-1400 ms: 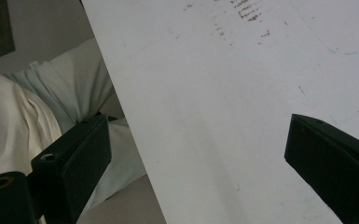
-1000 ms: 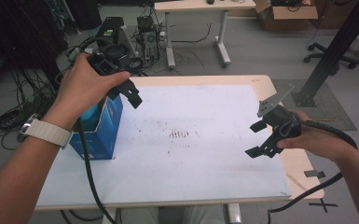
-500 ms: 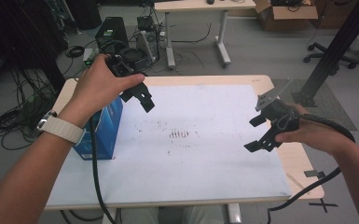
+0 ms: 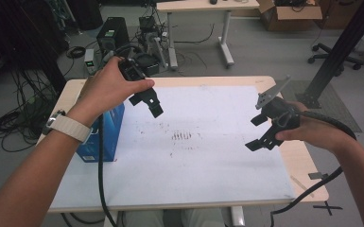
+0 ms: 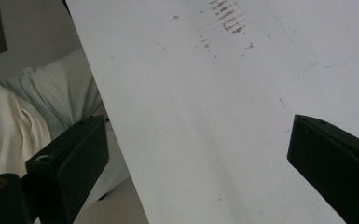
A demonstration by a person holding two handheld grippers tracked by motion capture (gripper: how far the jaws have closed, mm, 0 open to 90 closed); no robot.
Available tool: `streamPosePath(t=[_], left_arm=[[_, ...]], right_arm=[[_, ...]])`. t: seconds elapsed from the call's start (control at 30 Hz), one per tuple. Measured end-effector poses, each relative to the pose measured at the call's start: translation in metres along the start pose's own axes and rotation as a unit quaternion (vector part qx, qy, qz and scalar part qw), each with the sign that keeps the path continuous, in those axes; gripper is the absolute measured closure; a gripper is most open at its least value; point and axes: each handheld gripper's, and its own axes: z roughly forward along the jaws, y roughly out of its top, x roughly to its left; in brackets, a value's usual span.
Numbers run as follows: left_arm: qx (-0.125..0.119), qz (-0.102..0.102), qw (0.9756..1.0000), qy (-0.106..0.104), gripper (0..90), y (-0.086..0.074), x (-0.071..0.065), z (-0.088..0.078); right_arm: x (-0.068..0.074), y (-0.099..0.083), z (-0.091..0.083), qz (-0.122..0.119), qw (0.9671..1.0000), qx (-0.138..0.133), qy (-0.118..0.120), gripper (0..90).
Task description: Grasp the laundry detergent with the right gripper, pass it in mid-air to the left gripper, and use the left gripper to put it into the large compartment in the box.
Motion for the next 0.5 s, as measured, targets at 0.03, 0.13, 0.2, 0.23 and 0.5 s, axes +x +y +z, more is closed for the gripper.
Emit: streamPosePath(t=[0.03, 0.13, 0.2, 0.23, 0.5], left_arm=[[0.001, 0.004, 1.0, -0.001, 4.7, 0.002, 0.0, 0.002], [0.006, 0.015, 0.9999, -0.004, 4.7, 0.006, -0.001, 0.007], [0.009, 0.022, 0.9997, -0.008, 4.7, 0.01, -0.002, 0.011], [0.01, 0.025, 0.9996, -0.008, 4.7, 0.011, -0.002, 0.012], [0.019, 0.05, 0.9986, -0.008, 4.7, 0.019, -0.004, 0.022]], right_arm=[[0.0, 0.0, 0.0, 0.0, 1.0, 0.001, 0.001, 5.2], [-0.002, 0.002, 0.001, 0.0, 1.0, 0.003, 0.001, 5.2], [-0.002, 0.003, 0.001, 0.0, 1.0, 0.004, 0.001, 5.2], [-0.003, 0.003, 0.001, 0.0, 1.0, 0.003, 0.001, 5.2], [-0.005, 0.008, 0.002, -0.001, 1.0, 0.008, 0.001, 5.4]])
